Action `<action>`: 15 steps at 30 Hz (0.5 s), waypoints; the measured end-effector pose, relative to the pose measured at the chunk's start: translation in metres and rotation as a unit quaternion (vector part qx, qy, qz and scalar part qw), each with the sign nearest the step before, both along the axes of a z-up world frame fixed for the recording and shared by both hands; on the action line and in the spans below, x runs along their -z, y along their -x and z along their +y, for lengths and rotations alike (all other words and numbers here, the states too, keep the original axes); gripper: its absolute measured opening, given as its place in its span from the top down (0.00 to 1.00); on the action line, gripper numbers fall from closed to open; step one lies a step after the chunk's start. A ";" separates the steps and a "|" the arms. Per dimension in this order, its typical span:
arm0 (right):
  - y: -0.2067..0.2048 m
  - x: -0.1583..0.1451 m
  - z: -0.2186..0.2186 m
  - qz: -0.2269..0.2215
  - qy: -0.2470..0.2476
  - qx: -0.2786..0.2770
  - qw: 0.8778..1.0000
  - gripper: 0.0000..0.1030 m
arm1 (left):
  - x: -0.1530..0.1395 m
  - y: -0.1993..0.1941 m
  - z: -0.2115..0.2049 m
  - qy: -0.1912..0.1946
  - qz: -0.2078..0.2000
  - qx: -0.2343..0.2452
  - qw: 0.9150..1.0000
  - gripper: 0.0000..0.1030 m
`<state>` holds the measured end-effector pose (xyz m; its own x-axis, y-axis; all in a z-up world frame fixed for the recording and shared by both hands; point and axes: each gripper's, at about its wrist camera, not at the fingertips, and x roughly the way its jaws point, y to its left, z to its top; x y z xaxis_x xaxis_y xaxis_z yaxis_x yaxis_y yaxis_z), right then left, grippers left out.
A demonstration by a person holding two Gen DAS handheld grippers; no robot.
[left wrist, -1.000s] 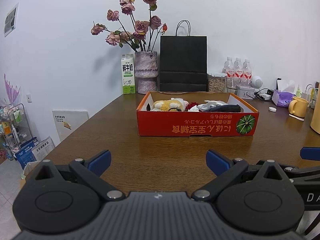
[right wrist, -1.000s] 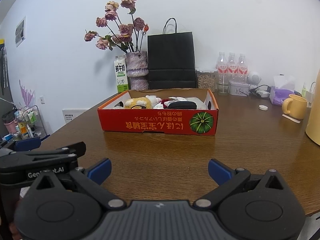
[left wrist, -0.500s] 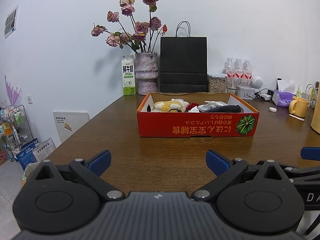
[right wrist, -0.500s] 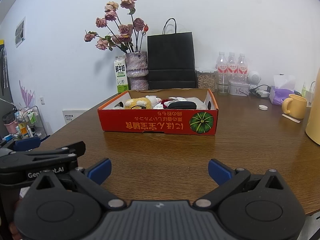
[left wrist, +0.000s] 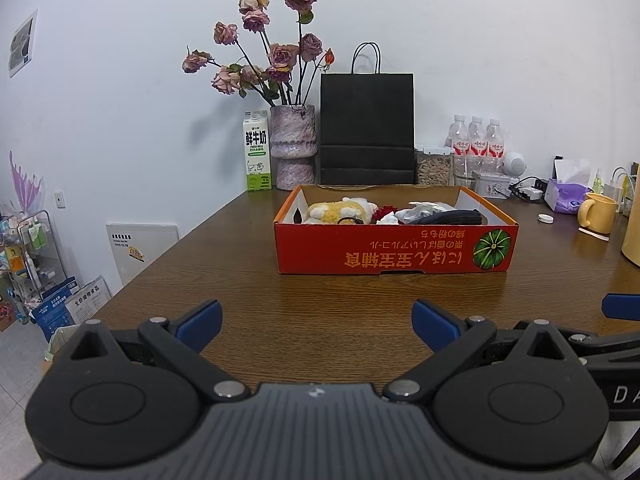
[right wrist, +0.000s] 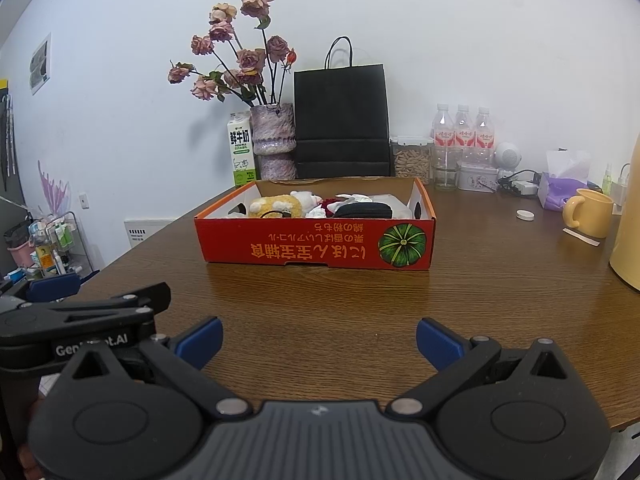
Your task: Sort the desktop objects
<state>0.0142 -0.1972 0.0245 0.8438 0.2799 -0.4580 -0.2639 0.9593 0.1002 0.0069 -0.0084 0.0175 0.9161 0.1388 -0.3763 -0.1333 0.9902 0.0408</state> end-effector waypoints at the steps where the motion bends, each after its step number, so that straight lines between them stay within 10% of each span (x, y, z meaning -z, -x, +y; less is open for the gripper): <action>1: 0.000 0.000 0.000 0.000 0.000 0.000 1.000 0.00 | 0.000 -0.001 0.000 0.000 0.001 0.000 1.000 0.00; 15: 0.001 -0.001 0.001 -0.002 0.001 0.001 1.000 0.00 | 0.000 0.000 0.001 0.000 0.000 0.000 1.000 0.00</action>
